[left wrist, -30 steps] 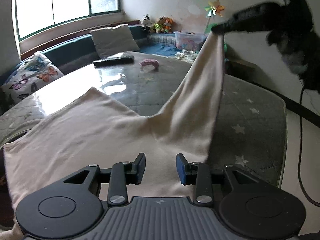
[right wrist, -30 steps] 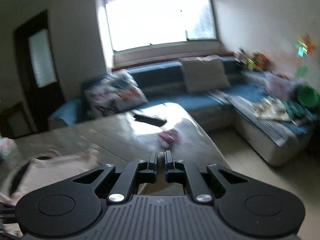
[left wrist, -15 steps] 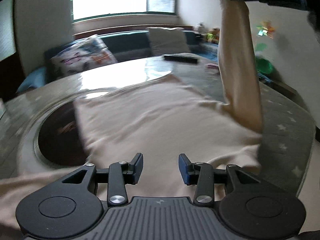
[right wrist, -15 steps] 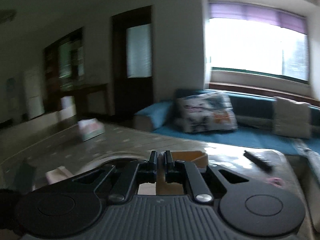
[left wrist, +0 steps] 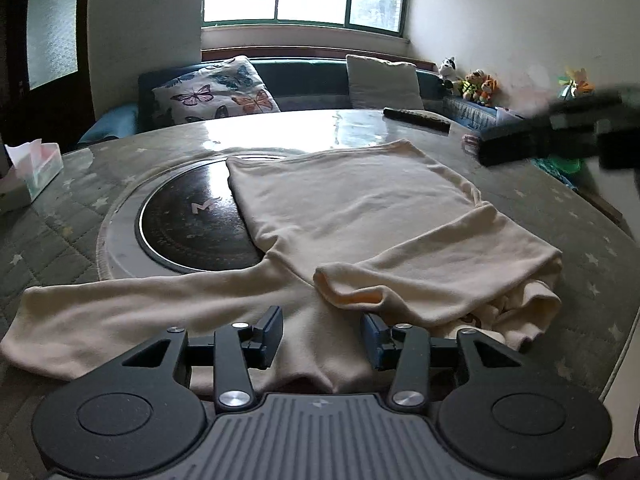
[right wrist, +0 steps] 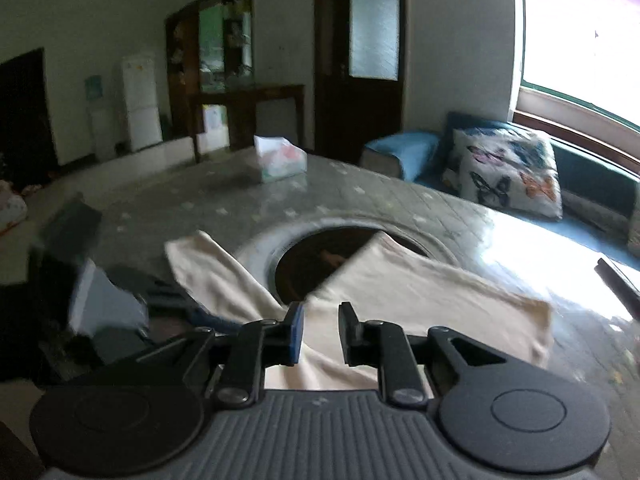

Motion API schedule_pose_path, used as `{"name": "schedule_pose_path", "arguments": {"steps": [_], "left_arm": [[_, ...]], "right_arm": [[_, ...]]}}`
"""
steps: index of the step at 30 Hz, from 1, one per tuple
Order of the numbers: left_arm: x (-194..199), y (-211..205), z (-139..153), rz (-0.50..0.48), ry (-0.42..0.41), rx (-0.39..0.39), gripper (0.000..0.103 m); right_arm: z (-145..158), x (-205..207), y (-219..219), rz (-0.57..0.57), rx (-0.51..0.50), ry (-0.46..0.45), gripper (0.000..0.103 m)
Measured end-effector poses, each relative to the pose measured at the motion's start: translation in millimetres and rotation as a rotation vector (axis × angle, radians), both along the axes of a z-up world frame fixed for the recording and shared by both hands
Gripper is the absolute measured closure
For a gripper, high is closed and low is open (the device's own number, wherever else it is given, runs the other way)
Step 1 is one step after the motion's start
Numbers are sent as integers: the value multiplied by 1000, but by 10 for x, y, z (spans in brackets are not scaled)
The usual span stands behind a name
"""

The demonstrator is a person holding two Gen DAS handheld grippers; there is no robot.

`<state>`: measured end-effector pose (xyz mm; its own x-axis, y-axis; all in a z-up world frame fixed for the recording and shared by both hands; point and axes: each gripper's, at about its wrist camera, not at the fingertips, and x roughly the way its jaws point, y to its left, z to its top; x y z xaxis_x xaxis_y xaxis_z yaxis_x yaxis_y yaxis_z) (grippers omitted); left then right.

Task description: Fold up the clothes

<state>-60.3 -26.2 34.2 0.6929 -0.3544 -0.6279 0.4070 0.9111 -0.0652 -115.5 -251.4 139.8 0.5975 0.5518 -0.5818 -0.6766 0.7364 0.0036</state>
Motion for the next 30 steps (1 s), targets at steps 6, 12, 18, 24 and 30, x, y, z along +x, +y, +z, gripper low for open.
{"name": "schedule_pose_path", "arguments": {"steps": [6, 12, 18, 24, 30], "left_arm": [[-37, 133, 72, 37, -10, 12, 55], [30, 237, 176, 100, -2, -1, 56], [140, 14, 191, 46, 2, -15, 57], [297, 49, 164, 88, -2, -6, 55], [432, 280, 60, 152, 44, 11, 55]], "right_arm": [[-421, 113, -555, -168, -53, 113, 85], [-847, 116, -952, -261, -52, 224, 85], [-702, 285, -921, -241, -56, 133, 84], [-771, 533, -807, -168, -149, 68, 84], [-756, 721, -748, 20, -240, 42, 64]]}}
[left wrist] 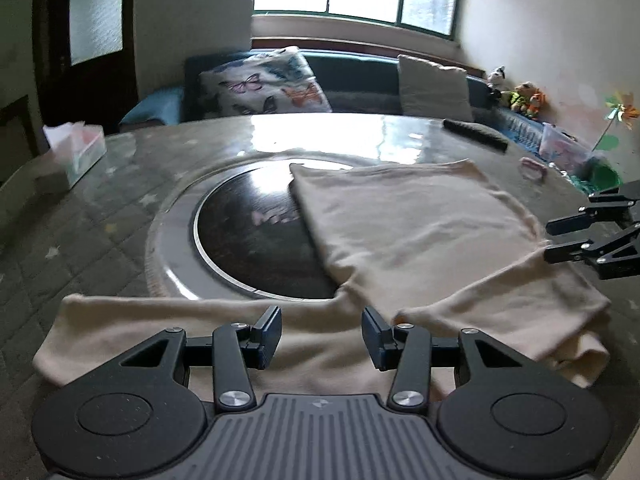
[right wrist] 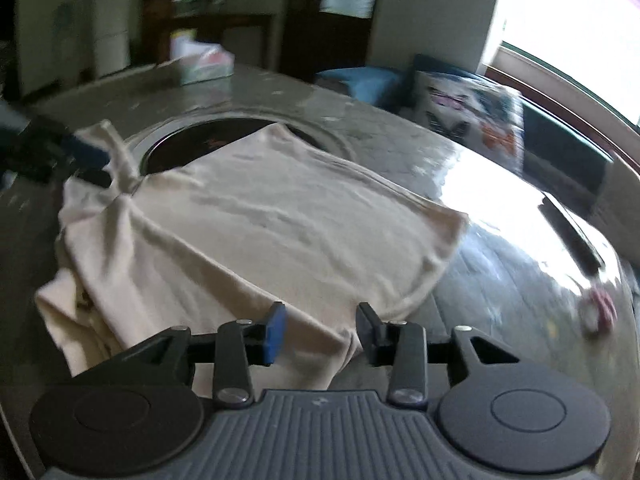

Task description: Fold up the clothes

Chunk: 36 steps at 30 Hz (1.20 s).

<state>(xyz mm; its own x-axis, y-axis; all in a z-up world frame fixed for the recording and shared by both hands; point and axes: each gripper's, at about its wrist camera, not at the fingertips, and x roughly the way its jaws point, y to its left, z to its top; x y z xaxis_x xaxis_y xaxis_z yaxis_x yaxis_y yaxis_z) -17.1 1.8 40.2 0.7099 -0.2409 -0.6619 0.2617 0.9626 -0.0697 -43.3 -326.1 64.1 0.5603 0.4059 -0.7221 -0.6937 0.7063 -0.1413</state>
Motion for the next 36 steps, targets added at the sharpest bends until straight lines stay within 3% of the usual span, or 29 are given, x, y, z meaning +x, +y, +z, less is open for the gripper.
{"name": "schedule_pose_path", "arguments": {"steps": [7, 17, 25, 31, 36], "left_arm": [[71, 41, -103, 22, 30, 26, 55], [144, -33, -127, 27, 22, 64, 54], [153, -31, -145, 27, 12, 76, 54], [124, -89, -45, 41, -2, 92, 55], [-38, -316, 158, -43, -51, 47, 55]], "right_arm": [[-54, 213, 23, 185, -40, 111, 68], [24, 387, -149, 259, -47, 201, 98], [46, 272, -384, 156, -39, 171, 99], [97, 196, -482, 80, 53, 137, 92], [141, -3, -427, 84, 92, 120, 90]]}}
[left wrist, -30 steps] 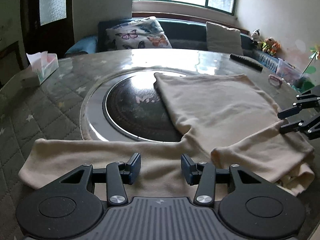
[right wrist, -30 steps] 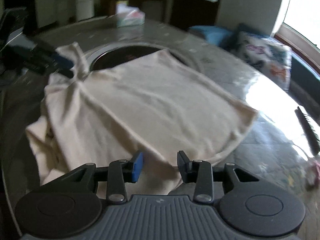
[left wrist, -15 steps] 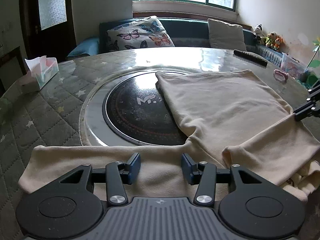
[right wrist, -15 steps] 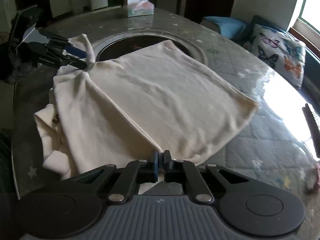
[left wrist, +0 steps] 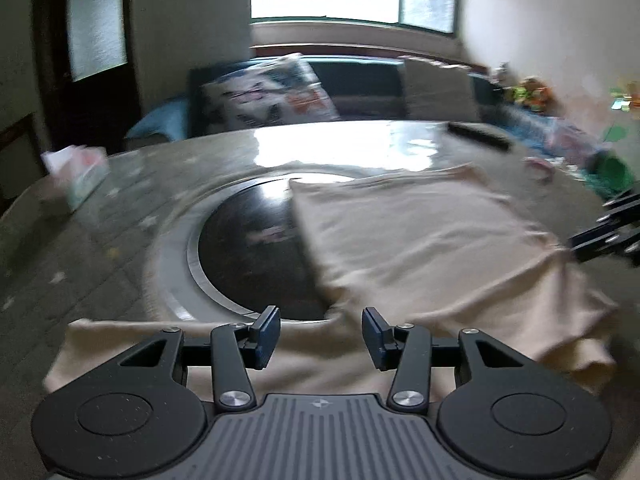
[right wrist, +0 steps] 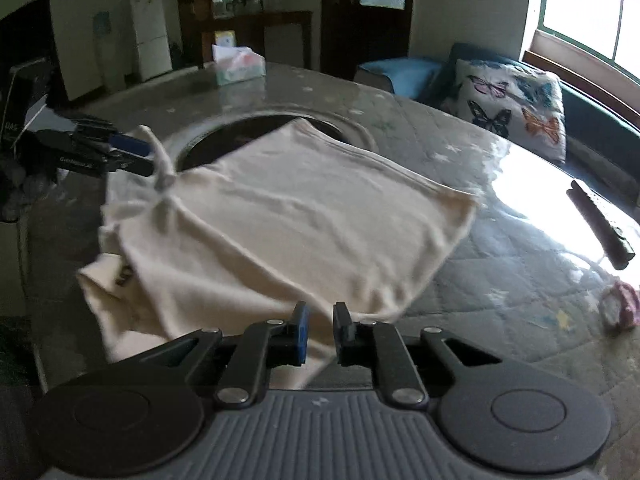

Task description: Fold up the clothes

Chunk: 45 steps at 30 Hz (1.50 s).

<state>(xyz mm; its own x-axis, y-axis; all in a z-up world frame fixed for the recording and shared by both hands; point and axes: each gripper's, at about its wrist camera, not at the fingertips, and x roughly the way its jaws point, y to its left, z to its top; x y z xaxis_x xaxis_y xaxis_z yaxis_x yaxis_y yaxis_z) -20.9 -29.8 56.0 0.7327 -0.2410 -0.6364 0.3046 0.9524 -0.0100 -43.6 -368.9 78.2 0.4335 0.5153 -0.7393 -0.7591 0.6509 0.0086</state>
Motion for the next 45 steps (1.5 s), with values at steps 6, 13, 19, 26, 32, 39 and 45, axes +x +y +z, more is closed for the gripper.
{"name": "schedule_pose_path", "arguments": {"steps": [6, 13, 19, 26, 32, 39, 45], "left_arm": [[-87, -434, -59, -134, -1, 19, 56], [30, -518, -272, -95, 49, 21, 58], [17, -472, -239, -66, 10, 12, 94], [-8, -472, -251, -60, 5, 37, 89], [-127, -389, -151, -54, -4, 21, 56], [-257, -346, -244, -75, 23, 52, 52], [-330, -229, -253, -54, 22, 34, 51]], "right_arm": [[-126, -292, 163, 25, 10, 22, 90], [-144, -592, 94, -19, 26, 19, 82], [-200, -652, 9, -85, 43, 46, 81], [-89, -631, 21, -99, 56, 29, 81], [-50, -428, 121, -159, 93, -6, 81], [-216, -315, 350, -206, 112, 4, 81], [-295, -566, 646, -134, 69, -43, 71]]}}
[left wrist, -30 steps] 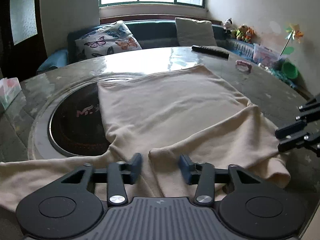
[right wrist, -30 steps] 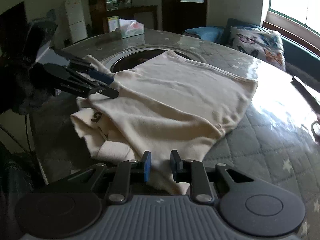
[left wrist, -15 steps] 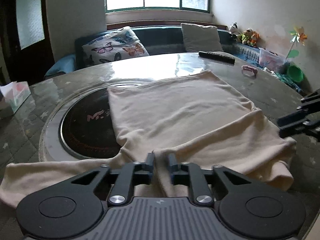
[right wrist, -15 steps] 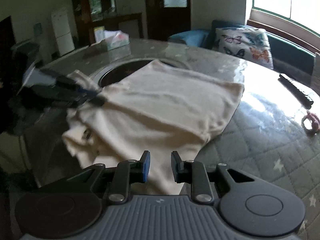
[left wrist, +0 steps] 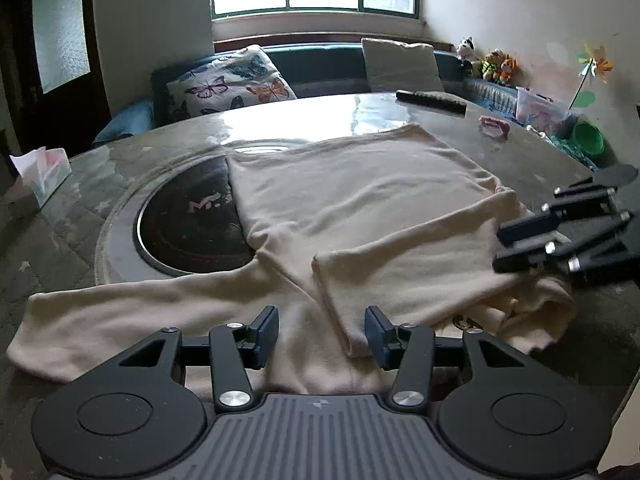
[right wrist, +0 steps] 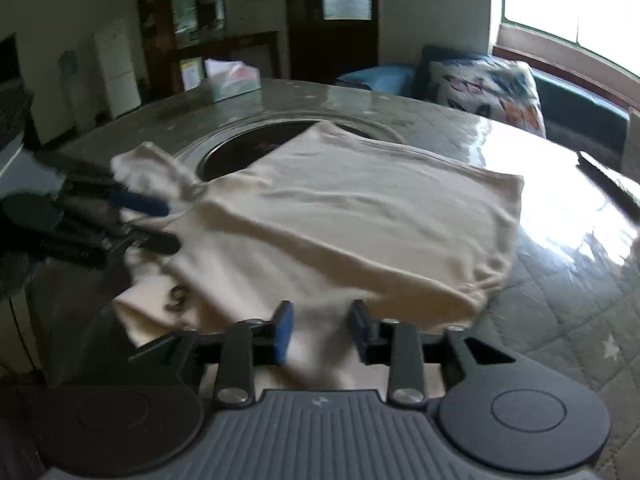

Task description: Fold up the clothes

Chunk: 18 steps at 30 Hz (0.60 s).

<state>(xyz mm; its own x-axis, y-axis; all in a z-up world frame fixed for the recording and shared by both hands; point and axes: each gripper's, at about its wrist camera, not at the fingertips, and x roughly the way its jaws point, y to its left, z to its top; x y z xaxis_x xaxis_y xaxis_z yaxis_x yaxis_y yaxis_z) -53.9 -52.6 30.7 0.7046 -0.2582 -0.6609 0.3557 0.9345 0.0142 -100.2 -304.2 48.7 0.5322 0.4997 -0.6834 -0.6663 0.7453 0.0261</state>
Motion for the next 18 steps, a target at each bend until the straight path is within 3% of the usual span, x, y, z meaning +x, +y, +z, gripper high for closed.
{"name": "schedule_pose_path", "arguments": {"steps": [10, 18], "left_arm": [[-135, 294, 63, 60, -18, -27, 50], [-125, 818, 106, 226, -11, -52, 50]], "right_arm": [[69, -129, 419, 65, -9, -35, 71], [122, -85, 779, 125, -1, -27, 71]]}}
